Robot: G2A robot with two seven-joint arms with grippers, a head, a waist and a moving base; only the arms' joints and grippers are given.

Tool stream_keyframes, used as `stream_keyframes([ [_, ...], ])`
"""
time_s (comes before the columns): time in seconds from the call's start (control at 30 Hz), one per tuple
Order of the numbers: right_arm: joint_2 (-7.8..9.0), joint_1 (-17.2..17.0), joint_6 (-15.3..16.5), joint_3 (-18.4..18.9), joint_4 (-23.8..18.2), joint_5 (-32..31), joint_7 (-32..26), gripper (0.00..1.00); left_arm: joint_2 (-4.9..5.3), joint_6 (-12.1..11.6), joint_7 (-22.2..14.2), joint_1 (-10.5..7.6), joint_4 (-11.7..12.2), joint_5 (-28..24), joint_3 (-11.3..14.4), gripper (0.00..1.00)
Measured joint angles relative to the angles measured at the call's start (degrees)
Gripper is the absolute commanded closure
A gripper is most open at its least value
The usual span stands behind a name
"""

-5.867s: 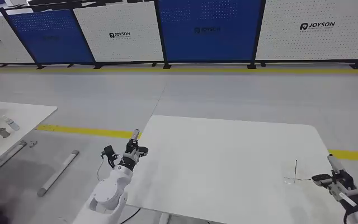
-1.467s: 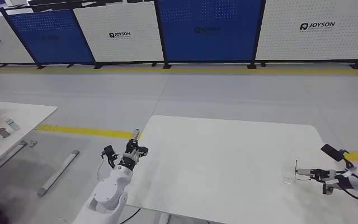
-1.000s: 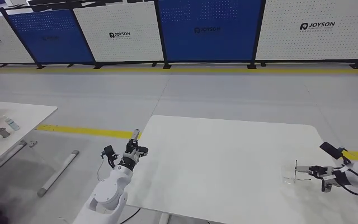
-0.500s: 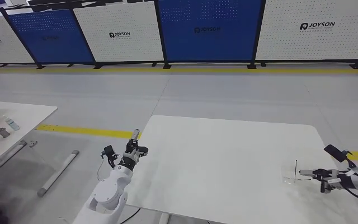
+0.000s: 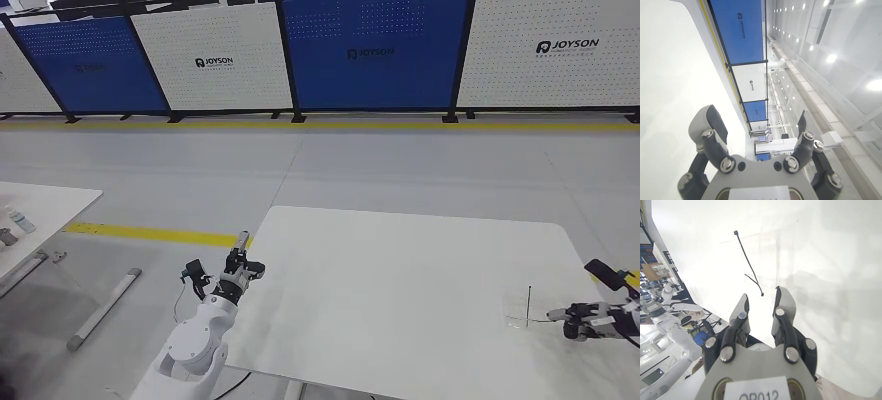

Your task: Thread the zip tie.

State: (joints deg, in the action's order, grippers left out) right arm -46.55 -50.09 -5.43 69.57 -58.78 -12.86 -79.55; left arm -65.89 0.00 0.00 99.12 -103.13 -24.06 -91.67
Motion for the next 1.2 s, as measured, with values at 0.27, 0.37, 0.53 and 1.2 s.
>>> stream_keyframes([
  [0.27, -0.61, 1.97, -0.88, -2.72, 1.49, -0.38, -0.09, 0.78, 0.00, 0.00, 0.00, 0.00, 0.00, 0.00, 0.00, 0.00],
  [0.37, -0.74, 2.65, -0.63, -3.42, 2.28, -0.24, -0.09, 0.75, 0.00, 0.00, 0.00, 0.00, 0.00, 0.00, 0.00, 0.00],
  [0.53, -0.83, 3.44, -0.28, -4.15, 3.31, -0.13, -0.09, 0.76, 0.00, 0.00, 0.00, 0.00, 0.00, 0.00, 0.00, 0.00],
  [1.2, -0.93, 4.63, -0.14, -5.83, 4.09, -0.18, -0.08, 0.84, 0.00, 0.00, 0.00, 0.00, 0.00, 0.00, 0.00, 0.00],
])
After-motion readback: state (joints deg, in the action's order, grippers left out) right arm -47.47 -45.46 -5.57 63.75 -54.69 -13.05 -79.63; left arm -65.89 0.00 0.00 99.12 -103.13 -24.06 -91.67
